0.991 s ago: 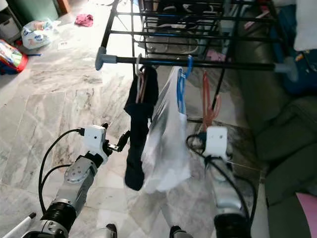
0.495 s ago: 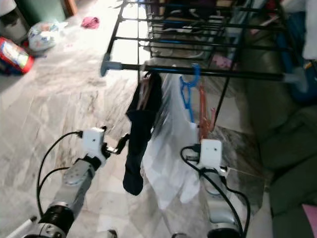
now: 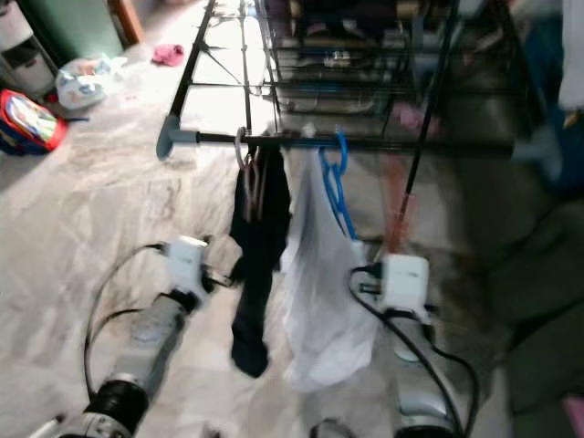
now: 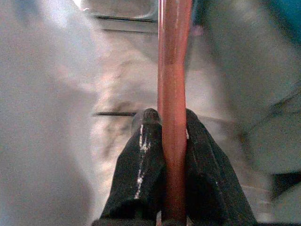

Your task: Hang hanger

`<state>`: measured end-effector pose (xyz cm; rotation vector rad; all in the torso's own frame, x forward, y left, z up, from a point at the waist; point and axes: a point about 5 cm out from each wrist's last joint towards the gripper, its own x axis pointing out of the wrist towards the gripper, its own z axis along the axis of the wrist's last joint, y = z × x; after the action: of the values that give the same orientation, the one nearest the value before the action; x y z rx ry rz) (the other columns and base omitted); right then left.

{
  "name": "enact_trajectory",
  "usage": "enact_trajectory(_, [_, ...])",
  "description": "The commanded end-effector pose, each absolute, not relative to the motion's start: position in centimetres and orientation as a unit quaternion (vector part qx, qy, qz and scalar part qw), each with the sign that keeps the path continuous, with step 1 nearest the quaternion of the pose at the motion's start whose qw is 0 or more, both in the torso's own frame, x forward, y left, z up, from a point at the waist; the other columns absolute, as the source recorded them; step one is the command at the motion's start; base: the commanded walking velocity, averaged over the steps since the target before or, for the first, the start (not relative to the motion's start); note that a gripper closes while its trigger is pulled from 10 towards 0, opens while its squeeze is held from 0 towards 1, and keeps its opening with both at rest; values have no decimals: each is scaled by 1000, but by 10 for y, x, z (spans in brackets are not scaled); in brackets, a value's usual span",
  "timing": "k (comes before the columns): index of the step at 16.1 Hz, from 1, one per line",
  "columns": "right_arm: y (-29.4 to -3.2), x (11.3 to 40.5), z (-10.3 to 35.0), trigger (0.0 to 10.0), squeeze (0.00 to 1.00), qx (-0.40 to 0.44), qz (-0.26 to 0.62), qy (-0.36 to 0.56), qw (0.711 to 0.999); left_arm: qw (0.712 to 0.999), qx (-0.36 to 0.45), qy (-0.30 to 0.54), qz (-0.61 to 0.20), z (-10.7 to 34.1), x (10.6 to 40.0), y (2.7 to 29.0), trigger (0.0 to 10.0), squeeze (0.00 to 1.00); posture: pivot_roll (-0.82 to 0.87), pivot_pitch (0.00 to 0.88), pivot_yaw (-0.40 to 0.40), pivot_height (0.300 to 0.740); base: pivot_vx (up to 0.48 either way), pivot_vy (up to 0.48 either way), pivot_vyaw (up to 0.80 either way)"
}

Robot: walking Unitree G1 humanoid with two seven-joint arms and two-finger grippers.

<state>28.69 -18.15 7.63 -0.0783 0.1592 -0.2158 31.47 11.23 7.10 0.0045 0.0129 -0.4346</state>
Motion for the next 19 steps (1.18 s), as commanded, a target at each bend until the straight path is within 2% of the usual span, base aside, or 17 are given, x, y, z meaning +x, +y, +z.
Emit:
enact_trajectory(1, [-171,285,79,10000,0,-32,-96,66,993,980,7,20,-199,65,311,127,10000,0,-2,239,18,740,0,0,0])
enact_trajectory(13, [-170,283,114,10000,0,-37,-103,-37,993,978,10,2,-207,68,303,129,10000,0,7,255,32,740,0,0,0])
enact_trajectory(19, [-207,311,137,10000,0,-47,-117,-34,991,978,14,4,-208,68,303,128,10000,0,14,250,31,740,0,0,0])
